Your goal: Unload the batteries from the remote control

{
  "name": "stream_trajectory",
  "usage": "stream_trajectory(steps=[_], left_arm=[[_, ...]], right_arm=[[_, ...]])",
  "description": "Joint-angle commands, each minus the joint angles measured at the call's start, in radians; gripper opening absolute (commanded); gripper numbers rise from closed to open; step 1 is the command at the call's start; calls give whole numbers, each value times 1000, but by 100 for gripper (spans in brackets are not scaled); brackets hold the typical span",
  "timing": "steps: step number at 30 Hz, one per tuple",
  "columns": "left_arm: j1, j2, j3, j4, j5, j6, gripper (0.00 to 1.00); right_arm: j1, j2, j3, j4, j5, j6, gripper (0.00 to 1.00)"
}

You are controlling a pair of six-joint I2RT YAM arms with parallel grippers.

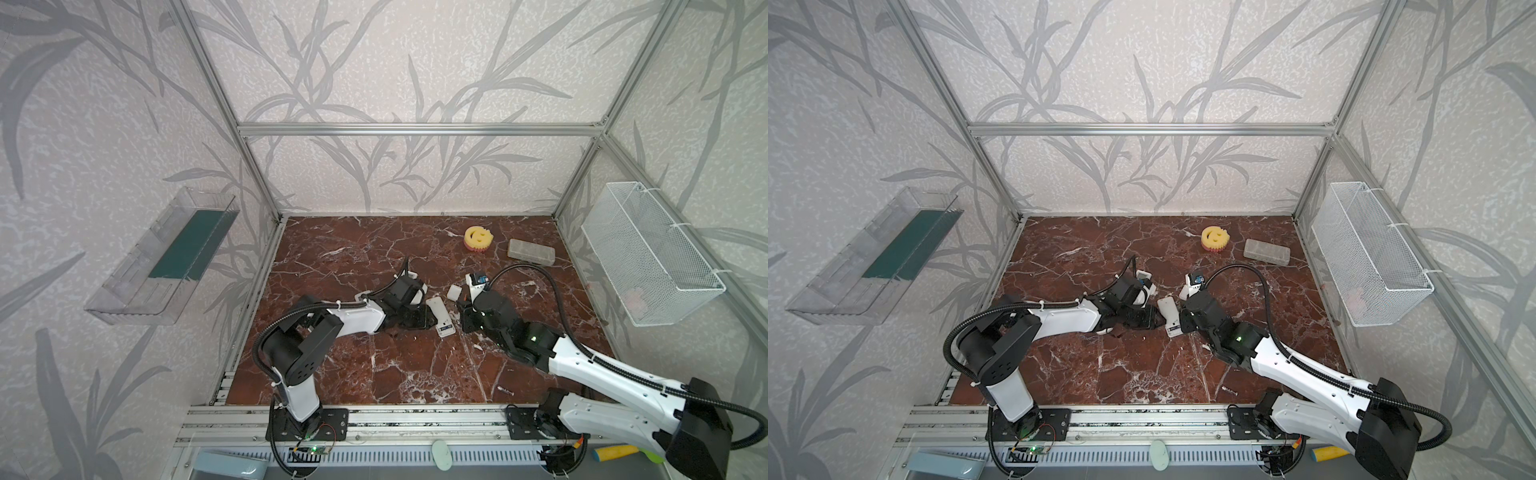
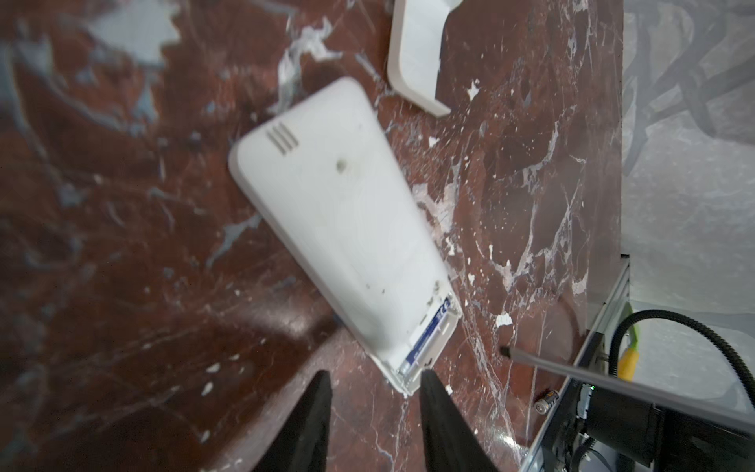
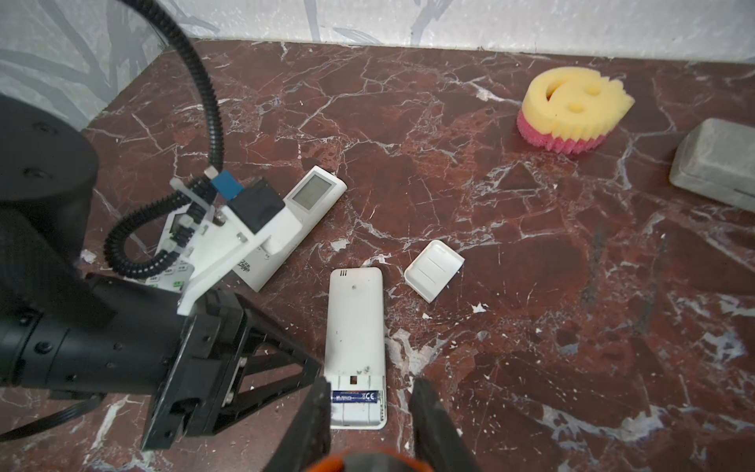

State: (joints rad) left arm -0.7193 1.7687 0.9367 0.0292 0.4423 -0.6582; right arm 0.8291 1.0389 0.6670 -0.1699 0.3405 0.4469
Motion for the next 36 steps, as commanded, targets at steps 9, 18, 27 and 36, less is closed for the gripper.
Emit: stream_trajectory(steps=[9, 18, 27, 36], left_arm=[[14, 299, 524, -365, -50, 248, 16], [21, 420, 648, -432, -113, 276, 16], [19, 316, 515, -451, -128, 262, 16], [12, 213, 366, -380, -126, 204, 21]], right_arm=[[-25, -74, -19, -43, -16, 84, 0], [-33, -79, -33, -42, -31, 90, 0], [-68, -80, -29, -14, -44, 88, 0], [-150, -2, 26, 70, -74, 60, 0]])
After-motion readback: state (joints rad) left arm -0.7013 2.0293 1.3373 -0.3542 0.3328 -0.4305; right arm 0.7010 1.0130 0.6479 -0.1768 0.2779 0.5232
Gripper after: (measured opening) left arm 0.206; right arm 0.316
